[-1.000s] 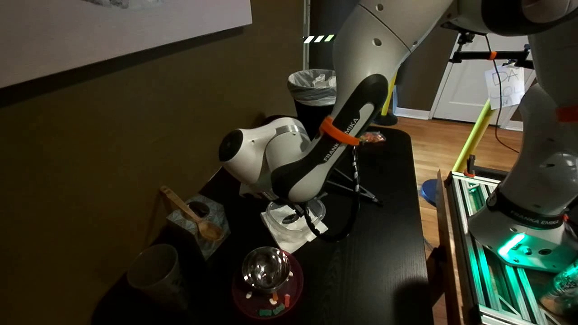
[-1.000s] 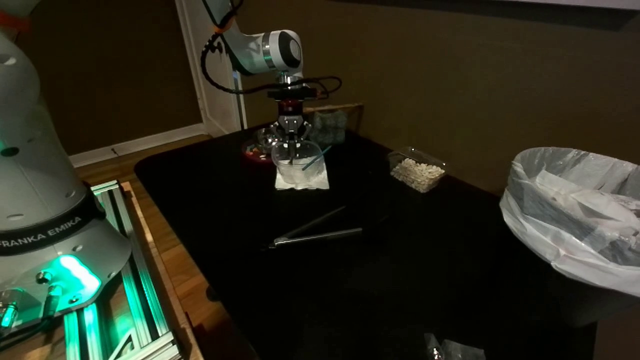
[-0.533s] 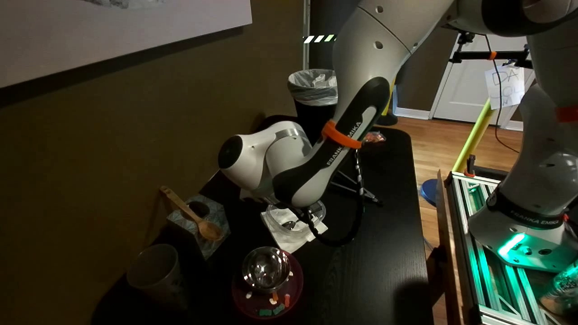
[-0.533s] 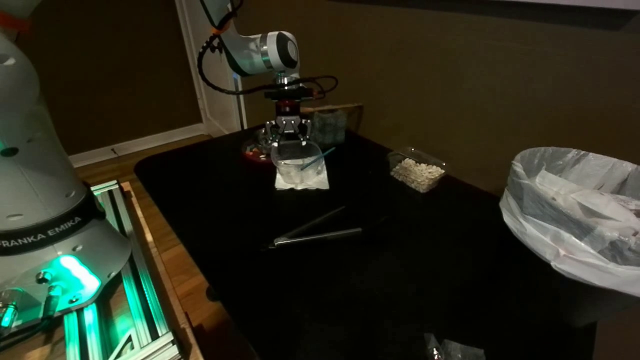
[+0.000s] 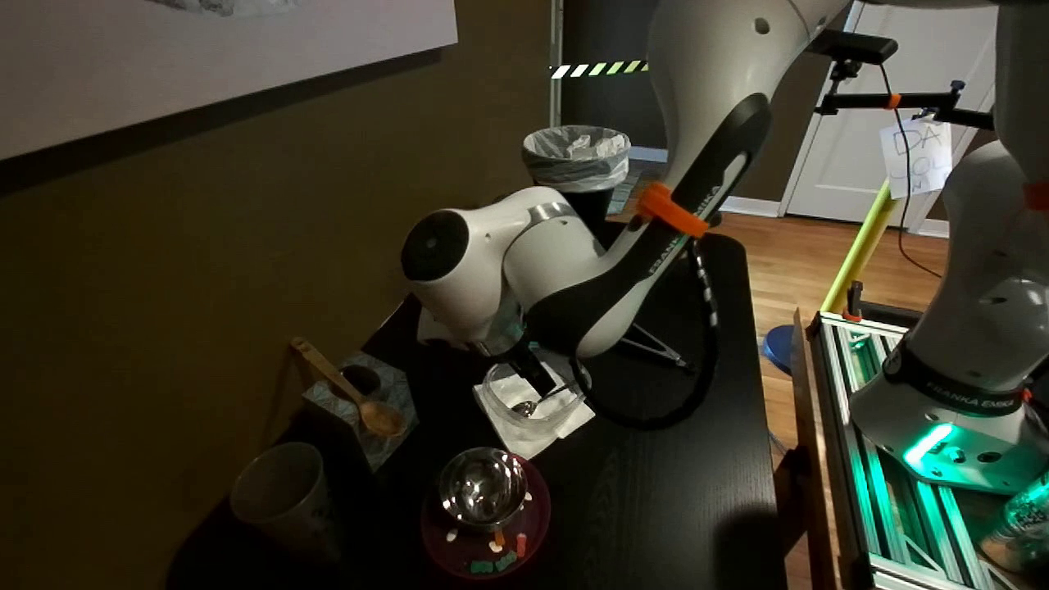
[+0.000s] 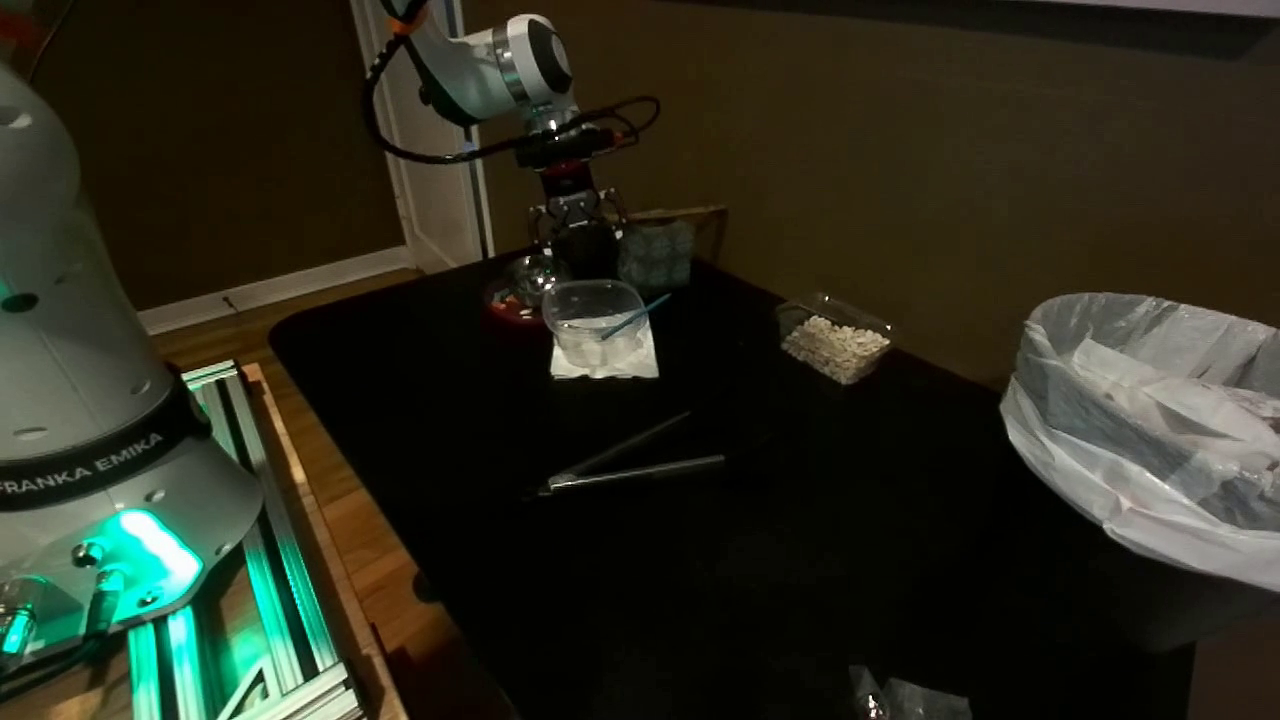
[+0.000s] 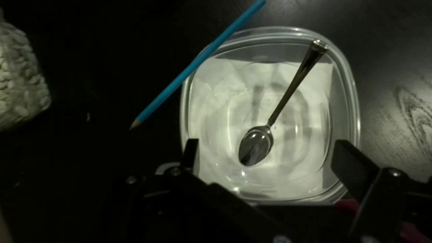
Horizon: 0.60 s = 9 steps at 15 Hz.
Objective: Put the spoon into the bowl
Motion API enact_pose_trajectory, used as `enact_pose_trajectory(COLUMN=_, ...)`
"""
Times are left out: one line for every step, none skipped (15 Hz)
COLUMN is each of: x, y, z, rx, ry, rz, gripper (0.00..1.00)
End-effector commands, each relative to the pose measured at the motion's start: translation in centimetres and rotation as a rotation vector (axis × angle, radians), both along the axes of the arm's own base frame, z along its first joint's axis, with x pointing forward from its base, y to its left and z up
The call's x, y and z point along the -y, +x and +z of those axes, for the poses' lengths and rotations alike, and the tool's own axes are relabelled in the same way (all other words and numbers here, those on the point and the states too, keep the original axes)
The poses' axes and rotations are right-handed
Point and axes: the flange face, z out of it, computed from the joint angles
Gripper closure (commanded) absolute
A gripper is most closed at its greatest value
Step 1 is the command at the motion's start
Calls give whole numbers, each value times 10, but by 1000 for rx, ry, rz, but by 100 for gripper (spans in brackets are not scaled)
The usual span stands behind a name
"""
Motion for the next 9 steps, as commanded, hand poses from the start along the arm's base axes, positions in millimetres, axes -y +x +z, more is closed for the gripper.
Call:
enact_pose_trajectory(x=7, y=-24, z=30, rx=140, ry=68, rz=46, gripper=1)
enact_pose_trajectory(x=-1, y=-6, z=20, rx=85, ry=43, rz=31, gripper=1)
enact_pose_trajectory(x=1, y=-10, z=26, rx=109, ry=57, rz=38, gripper=0)
enact_pose_trajectory(x=3, y=-13, z=31, rx=118, ry=63, rz=41, gripper=0)
enact_pose_trajectory(x=4, y=-16, z=32, rx=120, ry=63, rz=41, gripper=0)
enact_pose_trajectory(x=5, y=-17, z=33, rx=120, ry=62, rz=41, gripper=0)
enact_pose_trajectory(x=5, y=-17, z=33, rx=120, ry=62, rz=41, gripper=0)
enact_pose_trajectory(x=5, y=-17, z=32, rx=119, ry=61, rz=41, gripper=0)
enact_pose_trajectory(x=5, y=-18, z=32, rx=118, ry=61, rz=42, gripper=0)
